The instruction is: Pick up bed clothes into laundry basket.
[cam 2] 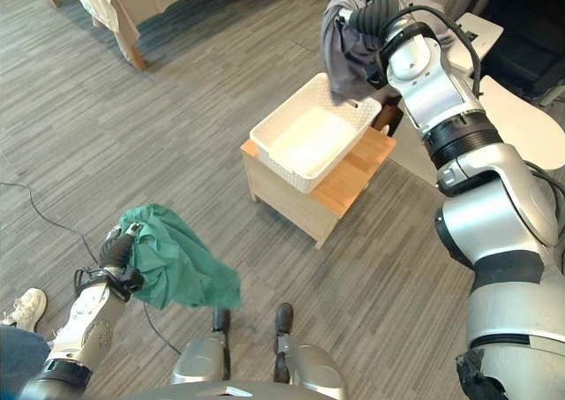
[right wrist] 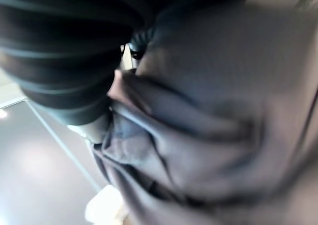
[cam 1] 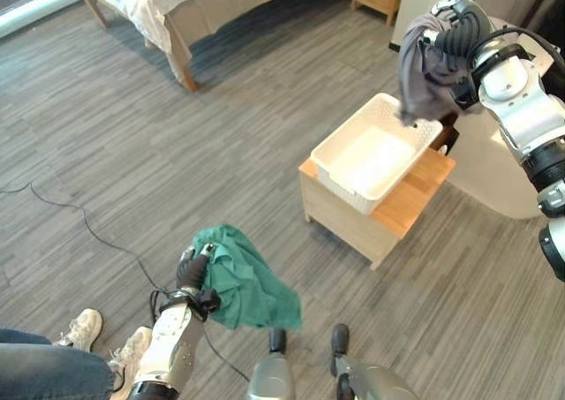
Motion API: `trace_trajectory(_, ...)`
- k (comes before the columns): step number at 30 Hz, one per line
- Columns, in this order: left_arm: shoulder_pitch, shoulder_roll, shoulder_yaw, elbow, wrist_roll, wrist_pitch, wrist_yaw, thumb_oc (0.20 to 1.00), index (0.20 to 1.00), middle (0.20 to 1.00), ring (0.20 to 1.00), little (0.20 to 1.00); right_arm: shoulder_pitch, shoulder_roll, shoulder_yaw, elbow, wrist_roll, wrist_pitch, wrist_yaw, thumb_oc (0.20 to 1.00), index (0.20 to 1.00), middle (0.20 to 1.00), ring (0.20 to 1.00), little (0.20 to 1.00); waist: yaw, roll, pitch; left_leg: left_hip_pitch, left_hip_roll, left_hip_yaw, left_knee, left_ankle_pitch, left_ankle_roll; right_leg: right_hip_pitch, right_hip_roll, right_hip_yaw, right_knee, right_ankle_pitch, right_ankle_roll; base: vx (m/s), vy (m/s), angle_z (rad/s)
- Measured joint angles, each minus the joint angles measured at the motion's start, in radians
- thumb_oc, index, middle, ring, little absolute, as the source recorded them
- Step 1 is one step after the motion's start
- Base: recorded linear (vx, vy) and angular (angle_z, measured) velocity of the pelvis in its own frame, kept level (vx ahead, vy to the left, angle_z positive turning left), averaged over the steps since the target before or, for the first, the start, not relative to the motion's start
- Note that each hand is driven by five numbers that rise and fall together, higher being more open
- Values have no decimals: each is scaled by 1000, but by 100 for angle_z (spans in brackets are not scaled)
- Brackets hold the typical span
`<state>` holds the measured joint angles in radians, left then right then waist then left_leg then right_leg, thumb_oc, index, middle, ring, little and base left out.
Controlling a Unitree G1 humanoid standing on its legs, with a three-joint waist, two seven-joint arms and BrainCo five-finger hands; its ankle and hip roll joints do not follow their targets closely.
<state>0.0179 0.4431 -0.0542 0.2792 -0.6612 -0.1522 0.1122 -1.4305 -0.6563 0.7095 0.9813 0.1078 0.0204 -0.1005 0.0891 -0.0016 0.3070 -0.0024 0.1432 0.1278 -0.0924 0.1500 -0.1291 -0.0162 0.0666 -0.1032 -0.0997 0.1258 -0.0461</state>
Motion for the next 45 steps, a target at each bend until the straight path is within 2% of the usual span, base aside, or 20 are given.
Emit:
trace_trajectory(2,-3,1,1,-1,0,-1,1,200,200,200,200,200,-8,27,4,66,-29,1,-5,200,200,200,200,200,4,2,-1,1,-13,1,0,-5,7,0,-14,0,-1,0,2,114,80,2)
trace_trajectory(3,-3,2,-1,-1,1,-1,0,200,200,200,200,200,-20,67,6,192,-90,13,-13,200,200,200,200,200,14,14,-11,-6,-29,5,0,-16,24,-7,-30,0,-5,-5,12,58,39,3)
trace_trajectory(7,10,7,0,-2,6,-3,-1,200,200,200,200,200,-21,64,37,270,-196,41,-13,200,200,200,200,200,49,57,-38,-42,-63,3,0,-24,44,-41,-64,-4,-5,0,29,37,47,7)
trace_trajectory(12,45,24,11,-2,8,-16,0,200,200,200,200,200,-74,31,89,290,-267,44,-13,200,200,200,200,200,64,115,-90,-143,-96,-3,0,-16,62,-134,-96,-15,-1,15,53,29,44,11)
trace_trajectory(14,61,24,12,-2,8,-16,0,200,200,200,200,200,-77,25,90,292,-268,49,-13,200,200,200,200,200,77,118,-92,-147,-99,-2,0,-15,64,-139,-99,-15,-1,15,55,35,16,0)
trace_trajectory(20,56,24,8,-2,8,-19,0,200,200,200,200,200,-93,21,91,290,-272,65,-14,200,200,200,200,200,78,119,-93,-169,-98,-1,0,-14,66,-165,-98,-9,-2,14,59,7,5,-3)
trace_trajectory(23,48,24,-3,-2,8,-19,1,200,200,200,200,200,-117,-4,134,290,-272,66,-21,200,200,200,200,200,74,121,-95,-192,-98,1,0,-10,71,-189,-98,-3,-3,17,69,3,-5,-5)
trace_trajectory(32,58,21,-19,-13,8,-35,4,200,200,200,200,200,-163,-61,168,302,-265,67,-25,200,200,200,200,200,79,127,-95,-252,-99,-3,0,1,85,-245,-98,-12,-1,26,66,-17,-16,2)
trace_trajectory(39,80,20,-20,-29,8,-42,4,200,200,200,200,200,-179,-87,178,340,-265,67,-25,200,200,200,200,200,106,158,-94,-299,-99,-13,0,6,86,-287,-99,-23,-1,26,67,-3,-32,3)
trace_trajectory(44,83,18,-35,-49,8,-54,5,200,200,200,200,200,-215,-126,204,364,-263,66,-25,200,200,200,200,200,111,179,-91,-383,-99,-31,0,22,86,-364,-97,-38,0,44,59,-8,-26,10)
trace_trajectory(45,83,18,-47,-50,8,-55,4,200,200,200,200,200,-214,-126,204,364,-258,66,-23,699,699,699,699,699,112,180,-90,-393,-100,-30,0,22,86,-374,-98,-37,0,44,59,0,0,0)
